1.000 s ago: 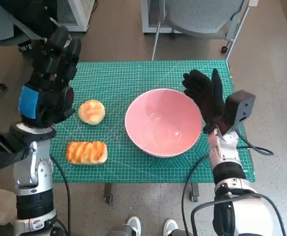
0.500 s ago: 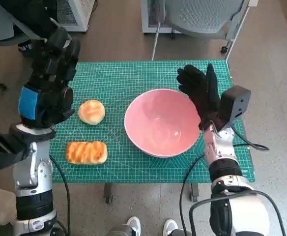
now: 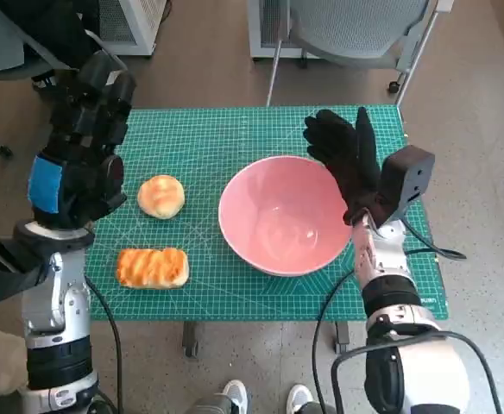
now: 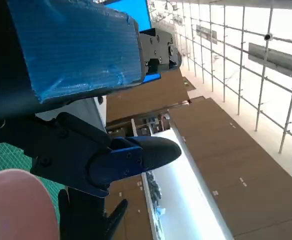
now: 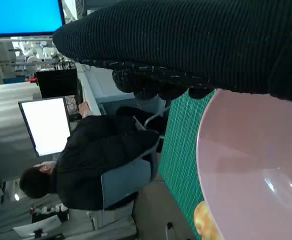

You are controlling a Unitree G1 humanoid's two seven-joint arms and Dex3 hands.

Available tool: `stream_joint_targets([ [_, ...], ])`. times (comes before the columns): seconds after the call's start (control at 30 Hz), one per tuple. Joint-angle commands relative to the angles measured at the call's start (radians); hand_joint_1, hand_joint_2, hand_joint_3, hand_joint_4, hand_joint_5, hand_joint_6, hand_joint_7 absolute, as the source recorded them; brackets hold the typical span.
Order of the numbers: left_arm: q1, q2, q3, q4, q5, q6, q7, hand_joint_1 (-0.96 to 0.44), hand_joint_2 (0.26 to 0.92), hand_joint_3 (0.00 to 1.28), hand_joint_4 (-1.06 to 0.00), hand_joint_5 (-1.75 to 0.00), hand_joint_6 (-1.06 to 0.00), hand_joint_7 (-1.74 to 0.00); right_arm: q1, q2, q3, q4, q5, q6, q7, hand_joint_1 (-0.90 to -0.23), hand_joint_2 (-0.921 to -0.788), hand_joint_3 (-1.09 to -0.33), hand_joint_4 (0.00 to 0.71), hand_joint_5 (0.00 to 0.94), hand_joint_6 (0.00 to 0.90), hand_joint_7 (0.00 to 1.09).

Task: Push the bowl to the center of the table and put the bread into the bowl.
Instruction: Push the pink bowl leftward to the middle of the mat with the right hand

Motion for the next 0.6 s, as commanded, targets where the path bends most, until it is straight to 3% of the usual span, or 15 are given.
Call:
stream_joint_targets([
  [0.03,0.011,0.015,0.007,-0.003,0.011,-0.026,0.006,-0.65,0.921,0.57,0.0,0.0,0.0,-0.29,0.0,0.019,0.004,0.013,-0.008,0.028,0.004,-0.647,-0.921,-0.889,0.306,0.002,0.38,0.02],
  [0.6,0.028,0.022,0.015,-0.006,0.011,-0.04,0.007,-0.66,0.921,0.56,-0.01,0.0,0.0,-0.28,-0.009,0.018,0.001,0.012,-0.014,0.036,0.018,-0.622,-0.921,-0.899,0.311,0.002,0.385,0.02],
])
